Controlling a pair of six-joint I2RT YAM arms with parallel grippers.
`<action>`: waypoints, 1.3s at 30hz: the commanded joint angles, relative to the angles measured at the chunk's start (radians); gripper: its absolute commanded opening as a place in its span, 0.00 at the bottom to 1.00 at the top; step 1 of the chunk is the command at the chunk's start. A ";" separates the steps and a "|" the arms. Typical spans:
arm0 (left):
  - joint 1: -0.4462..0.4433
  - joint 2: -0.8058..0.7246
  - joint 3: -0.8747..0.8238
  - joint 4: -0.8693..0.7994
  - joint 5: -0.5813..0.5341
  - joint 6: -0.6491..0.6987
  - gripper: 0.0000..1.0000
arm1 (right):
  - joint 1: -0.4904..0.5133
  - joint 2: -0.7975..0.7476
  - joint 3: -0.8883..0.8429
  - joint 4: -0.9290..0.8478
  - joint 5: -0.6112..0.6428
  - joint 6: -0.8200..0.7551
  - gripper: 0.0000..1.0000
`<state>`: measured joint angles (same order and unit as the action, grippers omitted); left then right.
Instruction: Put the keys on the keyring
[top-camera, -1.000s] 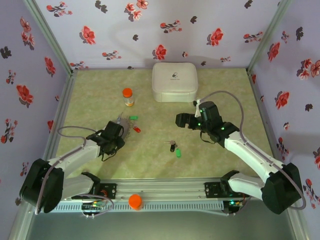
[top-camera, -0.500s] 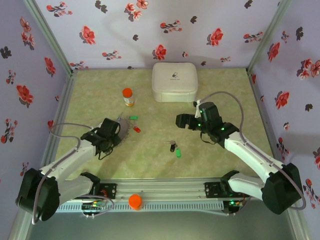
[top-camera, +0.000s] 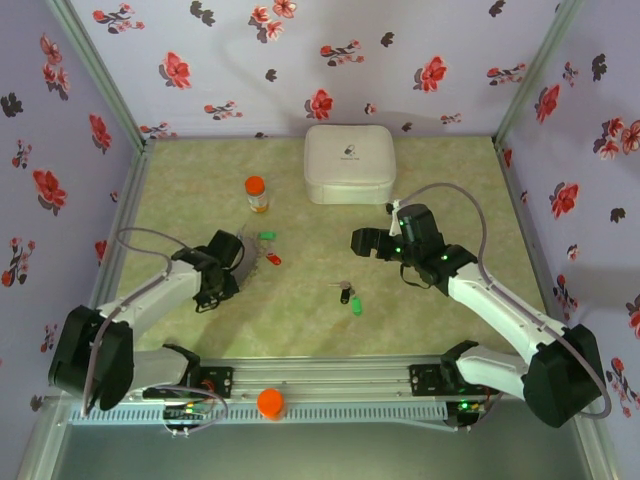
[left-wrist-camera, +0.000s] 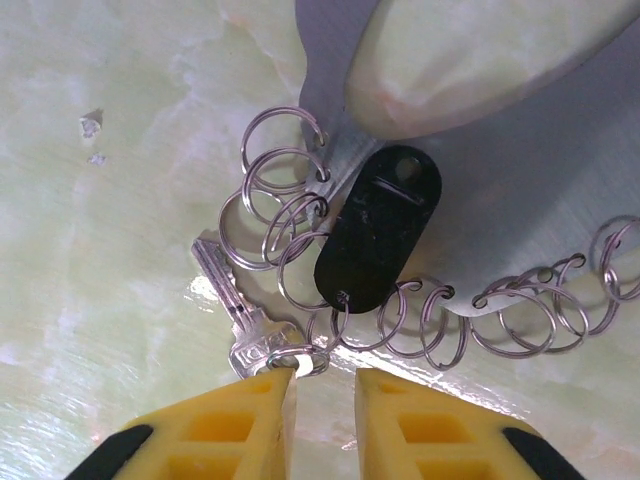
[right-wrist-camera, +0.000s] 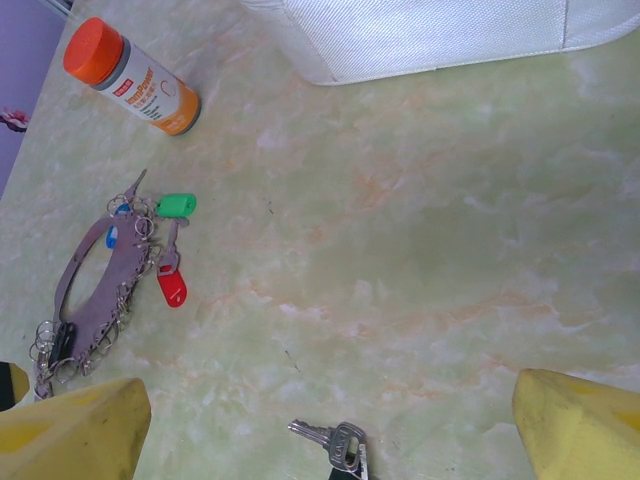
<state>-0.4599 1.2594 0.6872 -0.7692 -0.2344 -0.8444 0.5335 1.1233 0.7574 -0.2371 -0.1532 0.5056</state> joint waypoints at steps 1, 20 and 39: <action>0.001 0.031 0.041 -0.037 -0.002 0.091 0.24 | 0.010 0.005 0.011 0.006 -0.009 -0.001 0.94; 0.036 0.126 0.069 -0.012 -0.038 0.183 0.32 | 0.010 -0.018 0.004 -0.021 0.011 -0.018 0.94; 0.064 0.163 0.060 0.051 -0.014 0.214 0.07 | 0.010 -0.024 0.008 -0.031 0.018 -0.022 0.94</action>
<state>-0.4046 1.4361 0.7525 -0.7143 -0.2432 -0.6395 0.5362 1.1191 0.7574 -0.2584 -0.1528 0.5045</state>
